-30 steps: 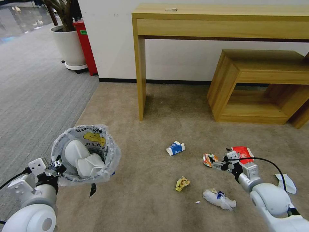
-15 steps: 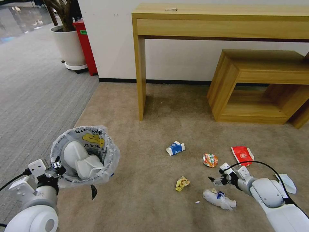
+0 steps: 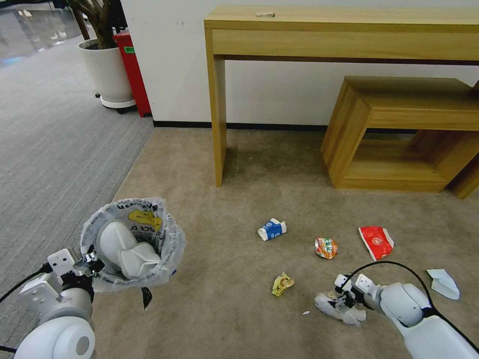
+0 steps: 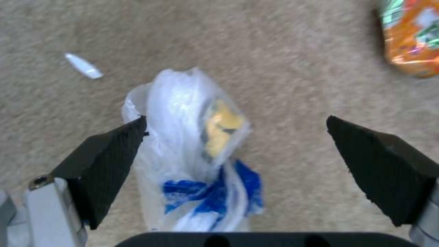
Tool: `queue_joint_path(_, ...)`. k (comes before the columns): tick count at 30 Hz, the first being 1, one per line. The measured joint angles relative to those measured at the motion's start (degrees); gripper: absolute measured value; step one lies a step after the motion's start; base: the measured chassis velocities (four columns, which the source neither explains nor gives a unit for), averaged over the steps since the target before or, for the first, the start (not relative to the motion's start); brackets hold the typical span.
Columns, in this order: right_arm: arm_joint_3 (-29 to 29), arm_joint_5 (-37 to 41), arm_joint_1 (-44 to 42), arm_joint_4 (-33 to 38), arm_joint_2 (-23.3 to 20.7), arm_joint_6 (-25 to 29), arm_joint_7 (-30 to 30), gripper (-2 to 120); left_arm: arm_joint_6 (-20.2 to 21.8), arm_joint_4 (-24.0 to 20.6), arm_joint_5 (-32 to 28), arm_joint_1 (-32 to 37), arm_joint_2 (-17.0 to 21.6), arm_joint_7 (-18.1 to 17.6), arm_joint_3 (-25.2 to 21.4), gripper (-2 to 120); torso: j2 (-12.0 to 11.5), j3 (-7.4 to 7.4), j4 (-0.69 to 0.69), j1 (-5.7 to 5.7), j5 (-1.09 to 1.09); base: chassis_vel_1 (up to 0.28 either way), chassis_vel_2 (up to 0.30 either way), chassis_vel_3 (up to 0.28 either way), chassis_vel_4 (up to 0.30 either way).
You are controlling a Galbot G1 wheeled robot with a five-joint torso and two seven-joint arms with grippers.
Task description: Pick up the trash bin and place the garbage on the floor into it.
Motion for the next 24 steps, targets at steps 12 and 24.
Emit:
queue_joint_path(12,0.07,-2.35,-2.32,-1.15,0.18,2.03,-1.07,88,-0.17,0.36,-0.09,-0.12,0.26,0.07,0.05,1,0.00,0.00,0.00,0.00,0.00,0.000,0.000,0.000,0.000)
queue_joint_path(24,1.00,-4.24,-2.95,-2.60,0.90,3.95,-0.92,50,-0.37,-0.07,-0.20,0.24,0.37,0.13,-0.04,1,0.00,0.00,0.00,0.00,0.00,0.000,0.000,0.000,0.000)
